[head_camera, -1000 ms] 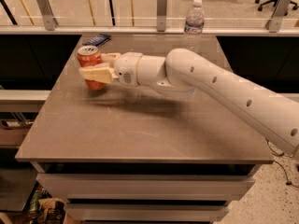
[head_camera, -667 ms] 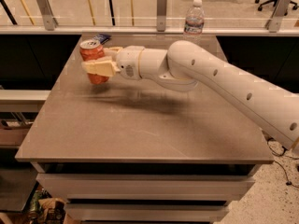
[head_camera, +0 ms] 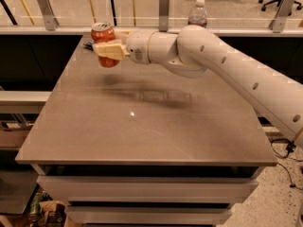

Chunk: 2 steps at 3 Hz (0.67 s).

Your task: Move coke can near rxbar blueberry

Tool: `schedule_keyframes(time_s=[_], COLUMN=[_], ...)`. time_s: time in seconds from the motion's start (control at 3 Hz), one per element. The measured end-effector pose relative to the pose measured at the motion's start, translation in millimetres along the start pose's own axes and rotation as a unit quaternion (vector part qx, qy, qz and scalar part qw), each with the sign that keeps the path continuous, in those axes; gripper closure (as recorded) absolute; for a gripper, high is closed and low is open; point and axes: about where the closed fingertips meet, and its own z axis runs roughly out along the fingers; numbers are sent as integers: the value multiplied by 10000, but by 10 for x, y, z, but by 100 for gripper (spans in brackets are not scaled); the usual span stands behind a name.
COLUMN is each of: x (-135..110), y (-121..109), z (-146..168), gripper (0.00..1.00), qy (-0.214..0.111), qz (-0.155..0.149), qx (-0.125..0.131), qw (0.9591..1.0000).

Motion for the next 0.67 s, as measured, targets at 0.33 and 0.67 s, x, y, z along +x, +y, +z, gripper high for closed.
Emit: schedule_keyframes(time_s=[0.33, 0.67], x=[-92, -105], y=[-335, -605], z=[-1, 73], gripper=[100, 100], qy=[-83, -96], qz=[-21, 36], qx=[235, 374], qw=[9997, 9992])
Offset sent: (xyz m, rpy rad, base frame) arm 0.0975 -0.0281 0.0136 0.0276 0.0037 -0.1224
